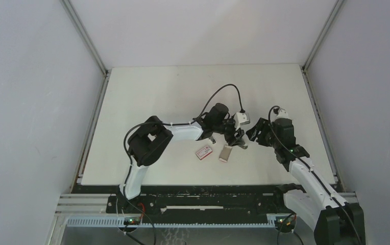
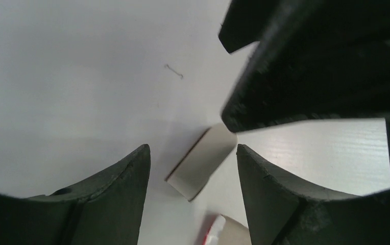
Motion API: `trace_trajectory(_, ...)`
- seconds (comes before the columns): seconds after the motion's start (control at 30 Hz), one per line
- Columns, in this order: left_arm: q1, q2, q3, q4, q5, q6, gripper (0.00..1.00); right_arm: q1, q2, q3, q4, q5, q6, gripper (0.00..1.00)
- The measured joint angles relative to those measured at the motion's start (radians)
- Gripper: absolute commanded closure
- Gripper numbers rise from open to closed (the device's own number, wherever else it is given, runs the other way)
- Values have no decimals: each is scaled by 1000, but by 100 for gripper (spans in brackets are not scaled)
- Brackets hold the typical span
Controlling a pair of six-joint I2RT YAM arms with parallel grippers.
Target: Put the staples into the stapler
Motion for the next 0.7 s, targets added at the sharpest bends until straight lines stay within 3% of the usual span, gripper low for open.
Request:
trace_trajectory(0.4,-18,37,93,-187,29,12,39,-45,-80,-15,-11,-63,-16,39)
trace_trajectory(0.6,-21,37,93,-199,-23,21,58,-53,-87,-37,-10,-89,-15,39)
trace_trajectory(0.7,-22,35,93,-201,-47,20,61,-56,-95,-47,-11,-97,-15,39)
